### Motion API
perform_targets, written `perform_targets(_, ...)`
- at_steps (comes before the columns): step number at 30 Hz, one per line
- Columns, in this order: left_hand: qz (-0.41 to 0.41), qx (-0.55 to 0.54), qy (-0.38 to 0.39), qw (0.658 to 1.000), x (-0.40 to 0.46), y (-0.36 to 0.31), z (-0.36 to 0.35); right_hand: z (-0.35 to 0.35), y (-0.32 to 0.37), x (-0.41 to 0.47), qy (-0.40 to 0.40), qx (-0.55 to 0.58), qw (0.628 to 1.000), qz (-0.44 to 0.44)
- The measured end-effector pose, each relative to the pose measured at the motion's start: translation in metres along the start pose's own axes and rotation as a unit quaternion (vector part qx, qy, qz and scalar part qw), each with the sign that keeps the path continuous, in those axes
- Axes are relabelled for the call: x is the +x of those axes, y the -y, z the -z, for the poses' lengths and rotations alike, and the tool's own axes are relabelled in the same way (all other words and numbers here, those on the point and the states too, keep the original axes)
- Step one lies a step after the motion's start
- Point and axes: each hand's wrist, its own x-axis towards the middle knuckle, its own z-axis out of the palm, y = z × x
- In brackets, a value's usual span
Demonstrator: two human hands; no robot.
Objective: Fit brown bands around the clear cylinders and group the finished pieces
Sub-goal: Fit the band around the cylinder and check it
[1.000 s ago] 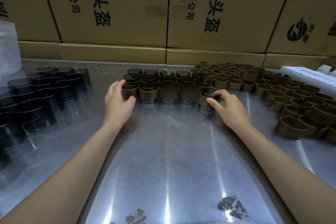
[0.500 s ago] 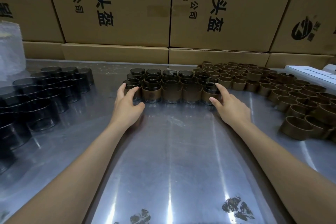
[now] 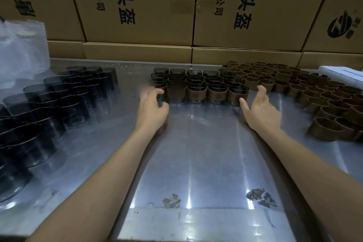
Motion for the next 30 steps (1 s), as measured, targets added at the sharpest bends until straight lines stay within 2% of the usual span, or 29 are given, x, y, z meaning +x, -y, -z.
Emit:
perform_targets(4,-0.008,0.025,0.018,0.999,-0.021,-0.005,0.012,0.011,-0.002,-0.023,0.015,0.005,0.999,0.028)
perform_targets(7,-0.036,0.129,0.074,0.988,-0.039,-0.009,0.023,0.019,-0.007,-0.041,0.027,0.003,0.999,0.045)
perform_targets(9,-0.035,0.231,0.089,0.968,-0.046,-0.012,0.033,0.023,-0.010,-0.049,0.042,0.012,0.998,0.044)
perform_targets(11,-0.023,0.340,0.055,0.938,-0.049,-0.014,0.045,0.026,-0.010,-0.054,0.056,0.020,0.997,0.040)
perform_targets(13,0.010,0.388,0.004,0.922,-0.052,-0.017,0.059,0.028,-0.009,-0.055,0.063,0.013,0.997,0.045)
perform_targets(17,0.100,0.413,-0.039,0.905,-0.062,-0.017,0.091,0.029,-0.007,-0.052,0.068,-0.002,0.997,0.049)
perform_targets(21,0.113,0.422,-0.064,0.897,-0.100,-0.004,0.117,0.028,-0.007,-0.049,0.074,-0.015,0.996,0.048)
perform_targets(30,0.153,0.445,-0.024,0.882,-0.137,0.010,0.136,0.028,-0.006,-0.048,0.079,-0.021,0.996,0.047)
